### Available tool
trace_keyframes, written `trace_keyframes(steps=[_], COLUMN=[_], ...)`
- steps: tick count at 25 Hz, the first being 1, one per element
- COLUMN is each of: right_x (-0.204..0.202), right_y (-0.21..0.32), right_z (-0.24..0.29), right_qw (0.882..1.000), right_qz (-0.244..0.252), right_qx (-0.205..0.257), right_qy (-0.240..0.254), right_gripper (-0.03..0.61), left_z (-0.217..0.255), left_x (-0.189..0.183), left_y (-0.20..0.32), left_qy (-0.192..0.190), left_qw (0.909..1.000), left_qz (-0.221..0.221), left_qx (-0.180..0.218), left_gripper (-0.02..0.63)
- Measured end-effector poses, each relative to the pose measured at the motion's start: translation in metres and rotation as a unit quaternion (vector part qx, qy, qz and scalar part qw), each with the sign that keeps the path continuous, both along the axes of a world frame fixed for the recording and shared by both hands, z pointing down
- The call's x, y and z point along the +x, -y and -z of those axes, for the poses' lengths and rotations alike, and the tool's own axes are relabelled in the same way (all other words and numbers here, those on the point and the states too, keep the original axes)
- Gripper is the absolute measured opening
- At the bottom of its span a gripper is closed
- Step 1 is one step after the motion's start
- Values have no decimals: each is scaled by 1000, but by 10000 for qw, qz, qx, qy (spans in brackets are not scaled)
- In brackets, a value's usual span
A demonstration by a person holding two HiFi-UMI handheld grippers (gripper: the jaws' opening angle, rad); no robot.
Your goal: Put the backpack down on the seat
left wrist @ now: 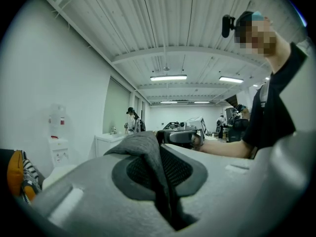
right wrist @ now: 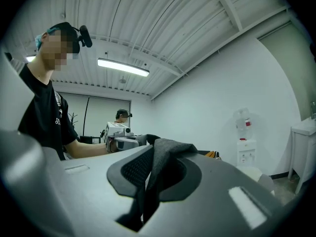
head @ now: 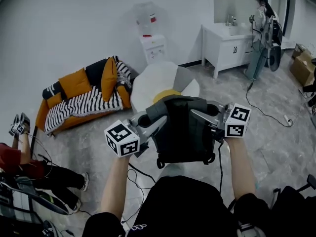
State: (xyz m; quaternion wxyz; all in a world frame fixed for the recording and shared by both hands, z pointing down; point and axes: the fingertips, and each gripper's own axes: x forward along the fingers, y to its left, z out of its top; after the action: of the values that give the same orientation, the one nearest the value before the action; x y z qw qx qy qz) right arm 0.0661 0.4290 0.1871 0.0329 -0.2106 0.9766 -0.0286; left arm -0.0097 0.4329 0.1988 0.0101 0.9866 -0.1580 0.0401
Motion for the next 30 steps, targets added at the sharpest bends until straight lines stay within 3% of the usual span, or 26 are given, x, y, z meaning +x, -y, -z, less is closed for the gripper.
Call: trace_keyframes(steps=[18, 22, 27, 30], right_x=[5, -13, -30, -32], right_y=[16, 64, 127, 166], right_z=[-28, -18, -20, -23], right_qw=[9994, 9992, 9986, 9981], right_qz=[300, 379, 532, 612], right_qx=[170, 76, 32, -38], right_qy=[-23, -97, -73, -51], right_gripper=[38, 38, 38, 38], left_z=[-22, -14, -8, -12], left_x=[4, -13, -30, -32], left_y=[12, 60, 119, 156], left_qy=[-141, -175, -495, -360], left_qw=[9993, 9992, 9976, 9984], left_qz=[274, 349, 477, 437], left_qx=[224, 104, 57, 25], left_gripper=[32, 32, 34, 34])
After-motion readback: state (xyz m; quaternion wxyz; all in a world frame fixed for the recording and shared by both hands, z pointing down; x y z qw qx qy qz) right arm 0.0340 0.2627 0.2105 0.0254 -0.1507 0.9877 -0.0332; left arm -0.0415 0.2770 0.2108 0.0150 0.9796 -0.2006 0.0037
